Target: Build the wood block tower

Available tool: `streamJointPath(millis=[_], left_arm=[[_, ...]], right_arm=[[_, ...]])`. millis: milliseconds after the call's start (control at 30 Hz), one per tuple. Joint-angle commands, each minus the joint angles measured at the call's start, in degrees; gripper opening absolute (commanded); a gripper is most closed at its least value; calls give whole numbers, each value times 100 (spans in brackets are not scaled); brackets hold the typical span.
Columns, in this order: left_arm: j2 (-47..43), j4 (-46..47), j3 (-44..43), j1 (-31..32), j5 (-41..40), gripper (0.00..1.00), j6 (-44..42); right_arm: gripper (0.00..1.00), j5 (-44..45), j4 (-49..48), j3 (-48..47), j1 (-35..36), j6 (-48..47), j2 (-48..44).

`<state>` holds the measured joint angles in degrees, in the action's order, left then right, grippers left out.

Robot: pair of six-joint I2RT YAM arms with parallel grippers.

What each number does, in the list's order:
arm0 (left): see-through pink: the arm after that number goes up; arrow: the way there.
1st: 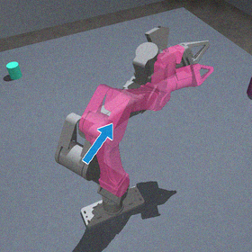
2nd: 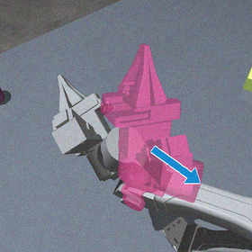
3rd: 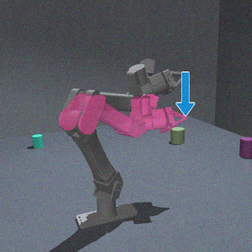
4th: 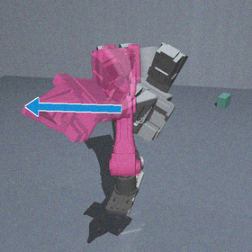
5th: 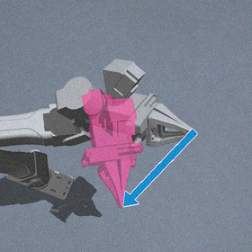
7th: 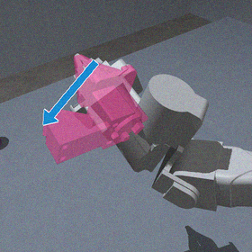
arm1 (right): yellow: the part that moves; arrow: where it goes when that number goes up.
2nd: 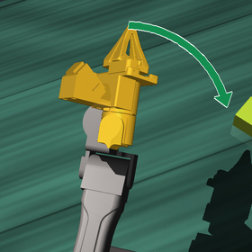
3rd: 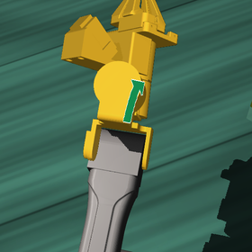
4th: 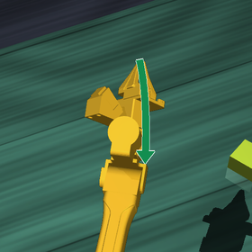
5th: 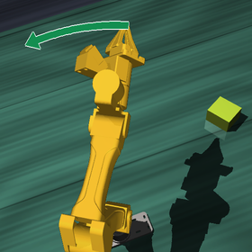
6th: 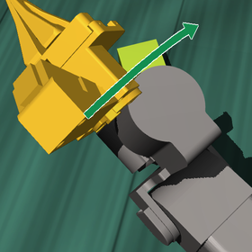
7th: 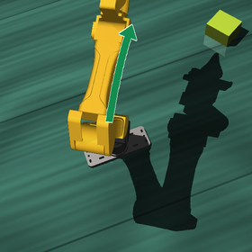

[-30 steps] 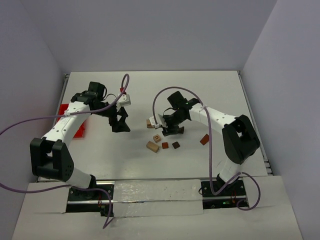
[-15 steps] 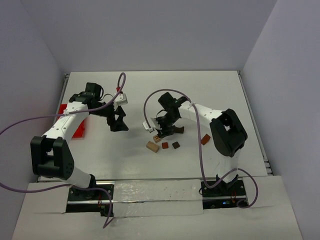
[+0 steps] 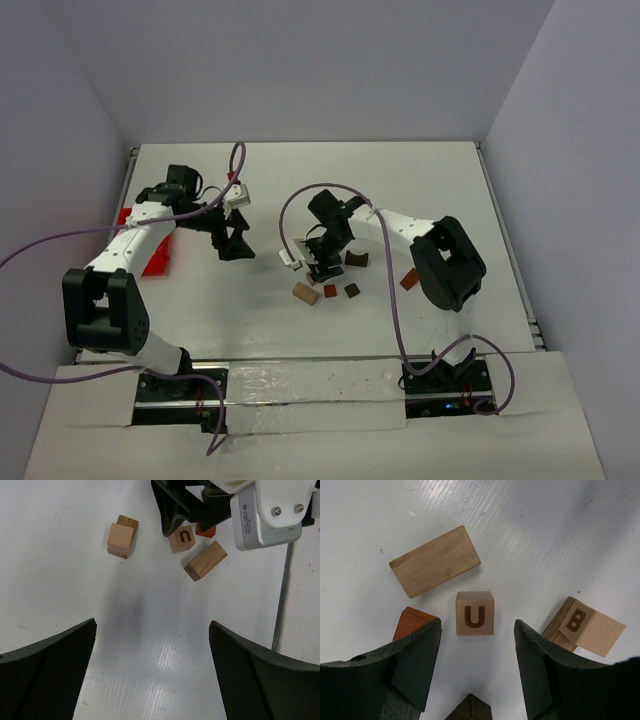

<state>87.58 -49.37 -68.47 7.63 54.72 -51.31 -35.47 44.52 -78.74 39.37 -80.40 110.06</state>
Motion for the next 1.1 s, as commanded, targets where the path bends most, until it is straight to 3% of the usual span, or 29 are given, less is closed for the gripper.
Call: streamJointPath(millis=[0, 800, 1067], left_arm=[[67, 202, 23, -42, 356, 99, -178], [181, 384, 100, -42, 356, 99, -125], [179, 473, 182, -42, 338, 99, -73]], right_arm=[[66, -25, -136, -40, 111, 109, 61], [57, 154, -430, 280, 167, 305, 86], [35, 197, -422, 254, 163, 491, -7]])
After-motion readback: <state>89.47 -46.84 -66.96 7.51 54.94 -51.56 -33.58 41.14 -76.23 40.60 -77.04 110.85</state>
